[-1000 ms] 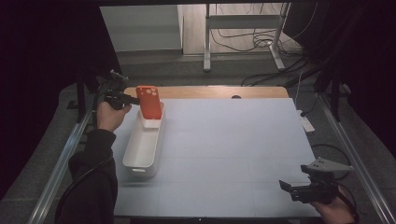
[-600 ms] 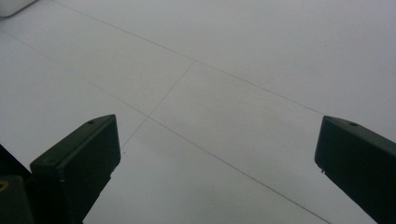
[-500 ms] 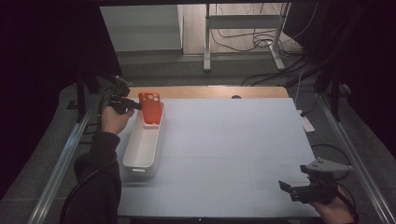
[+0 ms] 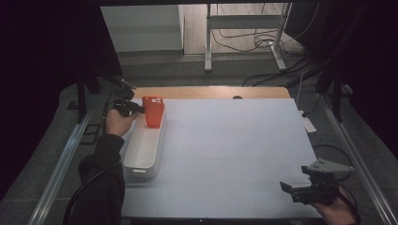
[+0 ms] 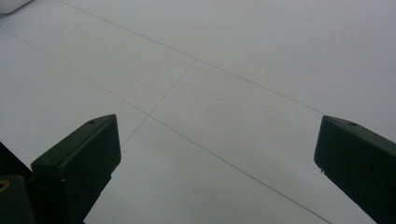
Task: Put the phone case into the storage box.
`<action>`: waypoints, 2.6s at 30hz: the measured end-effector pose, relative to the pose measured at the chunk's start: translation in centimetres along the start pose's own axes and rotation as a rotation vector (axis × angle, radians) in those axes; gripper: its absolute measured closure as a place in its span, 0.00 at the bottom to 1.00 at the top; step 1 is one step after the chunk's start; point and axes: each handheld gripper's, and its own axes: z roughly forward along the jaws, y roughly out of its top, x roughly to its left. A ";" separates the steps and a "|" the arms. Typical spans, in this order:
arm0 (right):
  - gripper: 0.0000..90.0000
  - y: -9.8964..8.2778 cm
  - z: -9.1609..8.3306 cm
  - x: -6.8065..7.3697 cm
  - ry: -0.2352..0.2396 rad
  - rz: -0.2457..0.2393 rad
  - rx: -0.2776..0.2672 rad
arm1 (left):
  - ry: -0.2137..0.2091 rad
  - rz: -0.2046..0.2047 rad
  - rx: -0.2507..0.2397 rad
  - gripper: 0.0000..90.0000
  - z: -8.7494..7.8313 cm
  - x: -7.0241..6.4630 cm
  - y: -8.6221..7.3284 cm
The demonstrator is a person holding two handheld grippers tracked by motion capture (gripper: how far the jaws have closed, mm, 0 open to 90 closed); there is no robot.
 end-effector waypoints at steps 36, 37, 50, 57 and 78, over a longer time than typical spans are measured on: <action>0.01 0.0 0.0 0.1 0.000 -0.007 -0.001 | -0.038 0.151 -0.154 0.07 -1.1 -0.7 -1.3; 0.01 0.0 0.0 0.1 0.000 -0.007 -0.001 | -0.041 0.155 -0.152 0.07 -1.1 -0.7 -1.3; 0.00 0.0 0.0 0.1 -0.001 -0.011 0.000 | -0.060 0.256 -0.181 0.00 -1.5 -2.4 -2.0; 0.00 0.0 0.0 0.2 -0.001 -0.012 0.002 | -0.053 0.301 -0.183 0.00 -1.3 -3.4 -2.4; 0.01 0.1 0.1 0.3 -0.003 -0.023 0.009 | -0.111 0.325 -0.208 0.00 -2.3 -5.1 -4.3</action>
